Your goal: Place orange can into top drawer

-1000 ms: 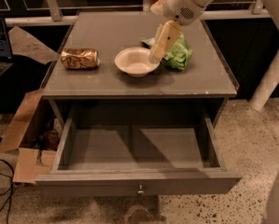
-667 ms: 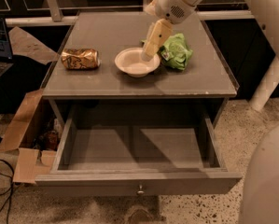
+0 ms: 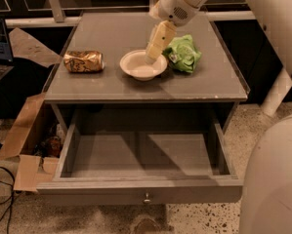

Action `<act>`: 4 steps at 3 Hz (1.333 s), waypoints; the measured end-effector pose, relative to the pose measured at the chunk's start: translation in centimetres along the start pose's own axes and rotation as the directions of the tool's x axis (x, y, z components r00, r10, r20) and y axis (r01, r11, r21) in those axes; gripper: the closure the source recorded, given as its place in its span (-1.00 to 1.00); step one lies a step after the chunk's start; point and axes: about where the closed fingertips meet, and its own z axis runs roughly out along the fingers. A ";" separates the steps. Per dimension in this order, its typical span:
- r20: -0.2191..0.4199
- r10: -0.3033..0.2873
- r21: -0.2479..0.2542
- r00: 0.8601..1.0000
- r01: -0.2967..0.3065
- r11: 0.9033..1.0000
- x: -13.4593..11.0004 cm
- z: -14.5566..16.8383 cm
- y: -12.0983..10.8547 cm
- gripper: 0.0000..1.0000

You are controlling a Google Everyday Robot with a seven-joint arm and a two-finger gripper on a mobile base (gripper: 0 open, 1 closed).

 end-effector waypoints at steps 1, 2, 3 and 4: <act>0.024 -0.013 -0.015 1.000 0.014 1.000 -0.7 1.6 0.4 -1.00; 0.060 -0.048 -0.049 0.997 0.051 0.998 -2.7 4.3 0.5 -1.00; 0.102 -0.096 -0.084 0.990 0.105 0.991 -5.2 6.9 0.5 -1.00; 0.134 -0.116 -0.100 0.984 0.130 0.986 -7.2 8.8 0.6 -1.00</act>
Offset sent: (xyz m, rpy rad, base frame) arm 0.0151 0.0923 -0.0280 0.0774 0.0043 0.1623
